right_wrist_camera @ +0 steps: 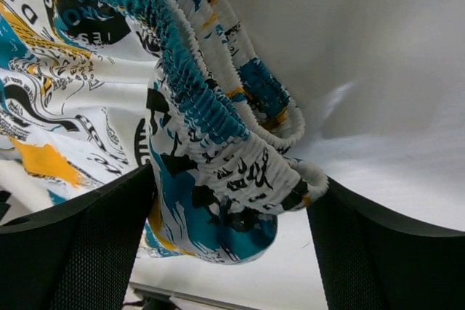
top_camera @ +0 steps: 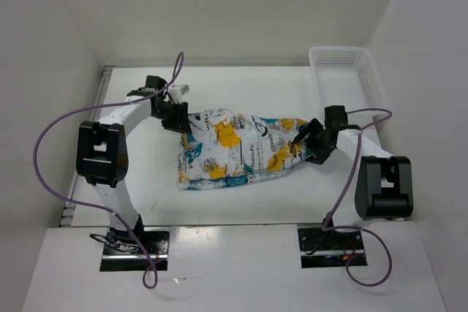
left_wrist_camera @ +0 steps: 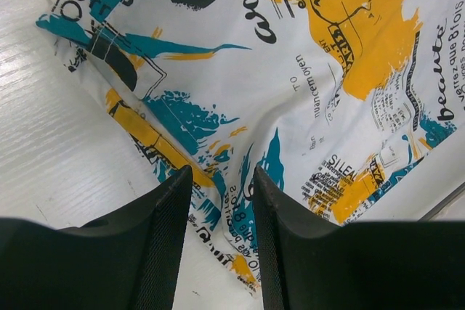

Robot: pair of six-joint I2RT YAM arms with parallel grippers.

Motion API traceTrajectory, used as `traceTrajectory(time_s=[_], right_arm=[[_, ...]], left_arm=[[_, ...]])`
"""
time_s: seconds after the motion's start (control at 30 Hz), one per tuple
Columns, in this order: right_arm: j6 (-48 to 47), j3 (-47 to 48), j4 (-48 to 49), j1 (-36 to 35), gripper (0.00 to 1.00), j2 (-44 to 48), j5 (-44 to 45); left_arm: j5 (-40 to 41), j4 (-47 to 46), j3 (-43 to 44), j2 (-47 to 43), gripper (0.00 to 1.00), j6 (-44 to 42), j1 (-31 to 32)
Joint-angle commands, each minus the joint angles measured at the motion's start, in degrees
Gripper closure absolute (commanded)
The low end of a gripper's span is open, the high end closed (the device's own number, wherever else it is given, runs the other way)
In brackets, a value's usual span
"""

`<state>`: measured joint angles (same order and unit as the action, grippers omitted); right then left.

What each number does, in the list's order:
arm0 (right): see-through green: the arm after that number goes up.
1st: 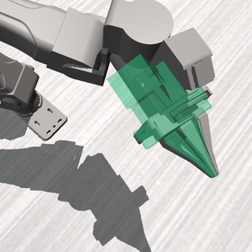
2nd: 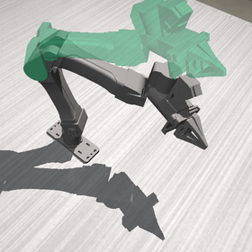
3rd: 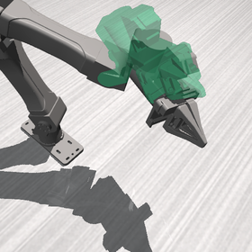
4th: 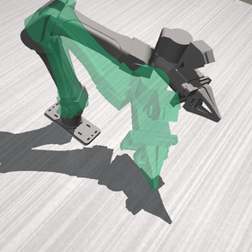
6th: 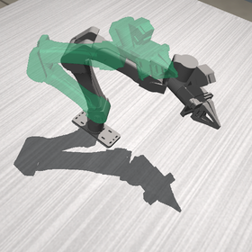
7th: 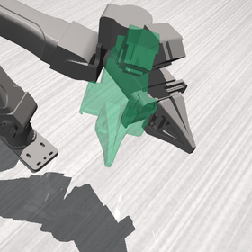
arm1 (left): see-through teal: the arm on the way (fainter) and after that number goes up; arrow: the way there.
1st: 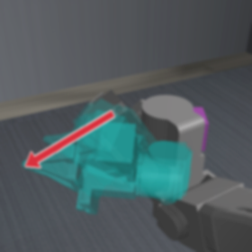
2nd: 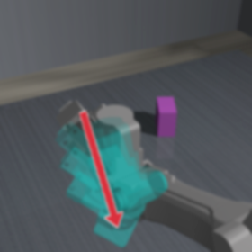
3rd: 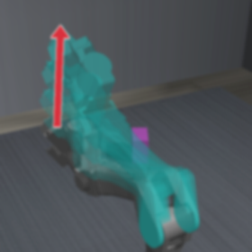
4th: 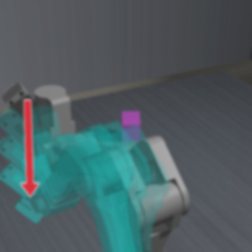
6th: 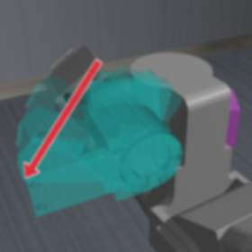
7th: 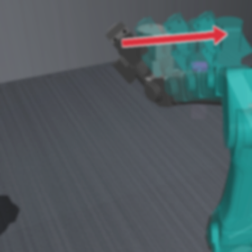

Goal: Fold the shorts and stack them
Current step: Fold the shorts

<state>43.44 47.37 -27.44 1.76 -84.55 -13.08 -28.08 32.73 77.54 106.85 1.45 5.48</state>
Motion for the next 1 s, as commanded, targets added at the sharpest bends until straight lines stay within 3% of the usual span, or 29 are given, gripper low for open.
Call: traceTrajectory(time_s=[0.0,0.17,0.33,0.53,0.7,0.97], right_arm=[[4.53,-3.76,8.88,0.52,0.14,0.18,-4.31],[7.00,-6.68,16.79,1.14,0.22,0.27,-2.22],[8.67,-6.68,20.67,1.14,0.37,-2.01,1.74],[8.68,-6.15,22.87,-0.25,0.73,-5.44,4.11],[8.15,-3.25,19.80,-2.90,0.98,-6.06,7.37],[2.36,4.82,11.01,-8.17,1.00,0.52,20.97]], left_arm=[[-1.72,1.01,1.21,0.03,0.53,-1.45,-0.11],[-2.24,1.02,1.21,0.03,0.53,-1.45,-0.11],[-2.25,1.55,1.74,1.08,0.53,-1.45,-0.11],[-2.86,0.15,0.34,3.27,0.56,-1.45,-0.11],[-2.86,-1.97,-0.98,5.12,0.56,-1.45,-0.11],[-0.85,-3.99,-2.13,6.88,0.56,-1.45,-0.11]])
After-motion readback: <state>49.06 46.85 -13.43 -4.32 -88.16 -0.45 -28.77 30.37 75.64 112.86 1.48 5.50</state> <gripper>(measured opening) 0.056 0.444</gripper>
